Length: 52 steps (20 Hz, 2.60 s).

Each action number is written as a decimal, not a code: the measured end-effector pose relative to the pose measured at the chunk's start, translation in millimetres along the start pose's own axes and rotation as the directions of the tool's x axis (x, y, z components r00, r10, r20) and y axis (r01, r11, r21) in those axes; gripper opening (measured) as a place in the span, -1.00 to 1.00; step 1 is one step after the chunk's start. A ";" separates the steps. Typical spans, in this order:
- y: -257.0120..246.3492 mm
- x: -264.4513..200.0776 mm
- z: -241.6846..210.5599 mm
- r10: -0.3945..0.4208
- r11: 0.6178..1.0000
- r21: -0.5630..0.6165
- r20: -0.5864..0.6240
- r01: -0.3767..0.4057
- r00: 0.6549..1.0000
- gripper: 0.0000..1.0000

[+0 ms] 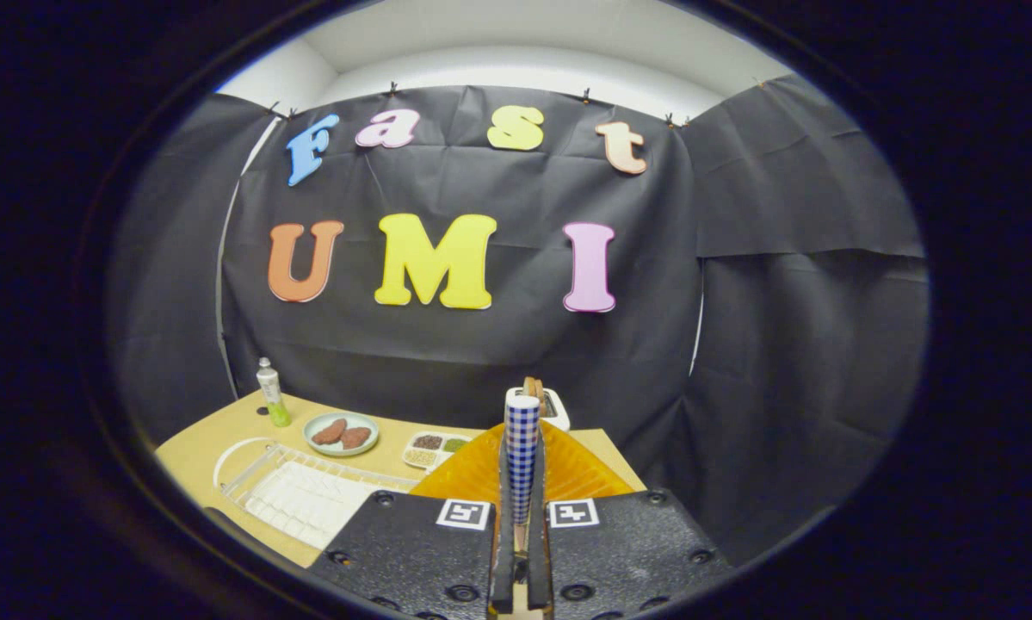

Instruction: Take the plate from the dish rack, then take the spoon from the basket and place it into the plate.

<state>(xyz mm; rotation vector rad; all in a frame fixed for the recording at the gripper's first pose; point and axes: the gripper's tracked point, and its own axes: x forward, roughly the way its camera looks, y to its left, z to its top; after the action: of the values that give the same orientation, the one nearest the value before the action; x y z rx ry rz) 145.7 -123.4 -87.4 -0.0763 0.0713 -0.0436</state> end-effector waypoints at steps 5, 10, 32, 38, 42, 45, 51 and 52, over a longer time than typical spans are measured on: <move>62.4 -51.5 -52.5 0.032 0.998 -0.046 -0.003 -0.032 0.999 -0.77; 139.1 -81.8 -146.3 0.127 0.989 -0.062 -0.148 -0.138 0.981 -0.77; 173.5 -73.3 -239.8 0.079 0.995 -0.046 -0.242 -0.093 0.967 -0.66; 138.1 -89.1 -225.8 0.042 0.997 -0.052 -0.255 -0.057 0.966 -0.57; 119.0 -100.1 -203.1 0.045 0.996 -0.064 -0.252 -0.063 0.967 0.38; 101.4 -105.2 -179.2 0.033 0.996 -0.078 -0.238 -0.053 0.971 0.87; 77.2 -122.0 -97.3 0.043 0.998 -0.026 -0.177 -0.049 0.983 0.91; 69.5 -126.1 -75.6 0.049 0.998 -0.022 -0.162 -0.053 0.985 0.91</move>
<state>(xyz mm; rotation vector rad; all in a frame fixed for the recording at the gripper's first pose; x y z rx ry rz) 17.3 -53.9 -159.2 -0.0973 0.2362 0.0026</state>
